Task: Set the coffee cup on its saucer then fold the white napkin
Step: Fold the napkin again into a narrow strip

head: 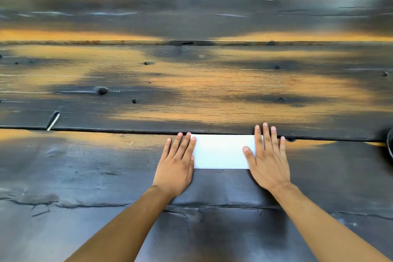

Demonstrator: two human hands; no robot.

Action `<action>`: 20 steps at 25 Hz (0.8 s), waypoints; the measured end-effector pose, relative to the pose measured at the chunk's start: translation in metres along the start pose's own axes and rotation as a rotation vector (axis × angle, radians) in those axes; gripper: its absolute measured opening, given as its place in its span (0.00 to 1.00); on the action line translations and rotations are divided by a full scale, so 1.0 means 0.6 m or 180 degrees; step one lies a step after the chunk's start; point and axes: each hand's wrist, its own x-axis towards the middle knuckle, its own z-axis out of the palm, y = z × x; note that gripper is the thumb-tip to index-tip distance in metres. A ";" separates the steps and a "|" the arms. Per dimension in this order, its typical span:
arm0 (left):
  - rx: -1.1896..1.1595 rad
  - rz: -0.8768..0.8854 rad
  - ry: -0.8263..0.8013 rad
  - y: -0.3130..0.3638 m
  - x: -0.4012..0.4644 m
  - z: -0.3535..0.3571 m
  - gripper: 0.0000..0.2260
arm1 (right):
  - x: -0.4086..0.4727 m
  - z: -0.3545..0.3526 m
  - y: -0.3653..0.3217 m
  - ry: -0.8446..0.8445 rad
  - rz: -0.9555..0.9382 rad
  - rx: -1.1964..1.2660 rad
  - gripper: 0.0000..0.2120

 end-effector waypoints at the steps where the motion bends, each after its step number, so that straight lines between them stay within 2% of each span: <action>1: -0.0084 -0.0003 0.0026 0.002 0.002 -0.005 0.26 | -0.002 -0.004 -0.004 0.0085 0.0063 0.0036 0.36; 4: -0.0479 -0.0299 0.0222 0.026 0.004 -0.028 0.23 | -0.020 -0.026 -0.040 0.0576 0.0105 0.0267 0.32; 7: -0.1156 -0.0858 0.0495 0.066 0.004 -0.045 0.19 | -0.053 -0.038 -0.109 0.0991 -0.0357 0.0784 0.21; 10: -0.2077 -0.1748 0.0385 0.103 0.004 -0.071 0.20 | -0.080 -0.025 -0.165 0.0746 -0.0501 0.0937 0.18; 15: -0.3451 -0.3153 0.0223 0.107 0.004 -0.075 0.26 | -0.105 -0.006 -0.173 0.0253 -0.0528 0.0892 0.28; 17: -0.4051 -0.3440 0.0232 0.105 -0.003 -0.076 0.26 | -0.113 -0.001 -0.163 0.0194 -0.0685 0.0906 0.30; 20: -0.4743 -0.3583 0.0190 0.118 -0.021 -0.090 0.24 | -0.122 0.008 -0.151 0.0314 -0.0780 0.0953 0.27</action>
